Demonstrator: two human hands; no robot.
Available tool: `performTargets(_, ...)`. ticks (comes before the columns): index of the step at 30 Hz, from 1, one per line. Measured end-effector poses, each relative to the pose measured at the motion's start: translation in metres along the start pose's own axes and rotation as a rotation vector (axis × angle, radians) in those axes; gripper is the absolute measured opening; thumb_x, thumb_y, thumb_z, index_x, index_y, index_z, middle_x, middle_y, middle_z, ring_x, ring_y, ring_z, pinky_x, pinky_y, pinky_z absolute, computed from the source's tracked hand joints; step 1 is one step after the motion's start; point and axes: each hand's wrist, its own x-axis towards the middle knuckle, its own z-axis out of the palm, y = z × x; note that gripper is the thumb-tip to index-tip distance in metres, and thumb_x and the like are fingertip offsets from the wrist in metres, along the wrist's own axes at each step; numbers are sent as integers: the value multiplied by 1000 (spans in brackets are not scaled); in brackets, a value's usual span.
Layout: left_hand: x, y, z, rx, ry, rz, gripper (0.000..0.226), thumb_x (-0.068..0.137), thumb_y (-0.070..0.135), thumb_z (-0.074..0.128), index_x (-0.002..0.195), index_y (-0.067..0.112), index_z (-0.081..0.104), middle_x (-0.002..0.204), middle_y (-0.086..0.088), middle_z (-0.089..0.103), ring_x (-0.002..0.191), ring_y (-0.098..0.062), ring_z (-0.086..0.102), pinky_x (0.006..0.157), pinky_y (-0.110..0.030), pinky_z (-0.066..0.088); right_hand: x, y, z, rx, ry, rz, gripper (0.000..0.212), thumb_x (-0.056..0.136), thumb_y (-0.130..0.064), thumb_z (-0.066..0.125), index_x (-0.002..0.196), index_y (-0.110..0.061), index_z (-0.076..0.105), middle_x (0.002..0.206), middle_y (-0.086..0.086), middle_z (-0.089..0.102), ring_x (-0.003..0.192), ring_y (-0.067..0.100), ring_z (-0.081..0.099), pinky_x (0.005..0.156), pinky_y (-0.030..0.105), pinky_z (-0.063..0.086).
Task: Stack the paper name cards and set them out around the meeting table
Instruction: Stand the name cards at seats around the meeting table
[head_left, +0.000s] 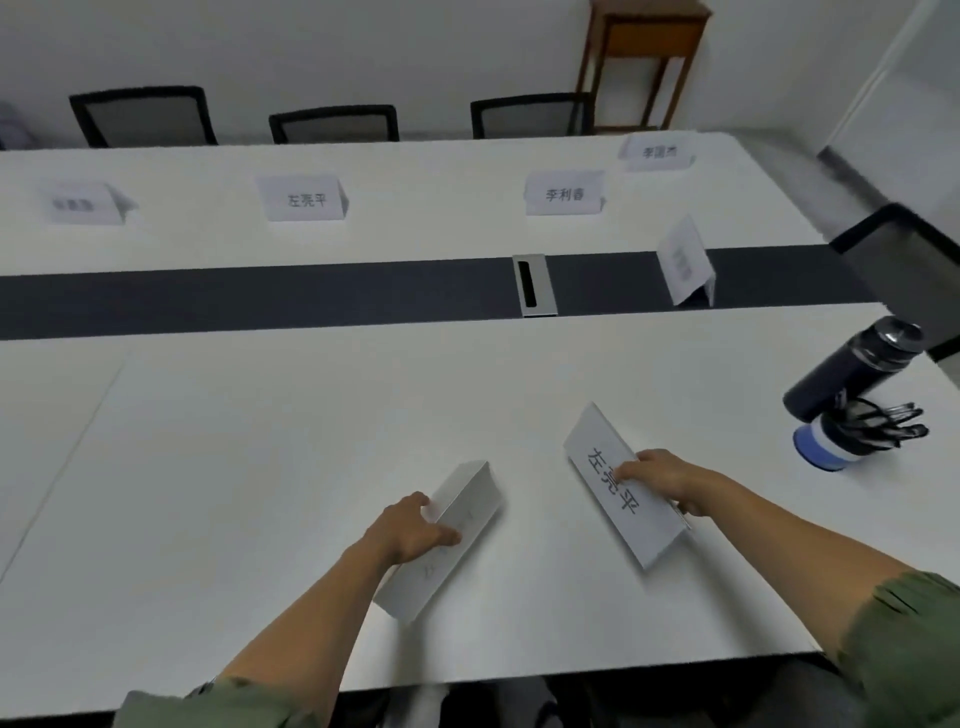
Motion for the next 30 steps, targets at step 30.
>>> performTargets(30,105,36,-61,371,27,237,82,75,68,63,142,28,39,132,2,51,119,-19,54,93,-35,45,99,-44,4,-232,158,-36,49,93,-42,54,134,-16,50,126,9,63,103,28,63,91,39,51)
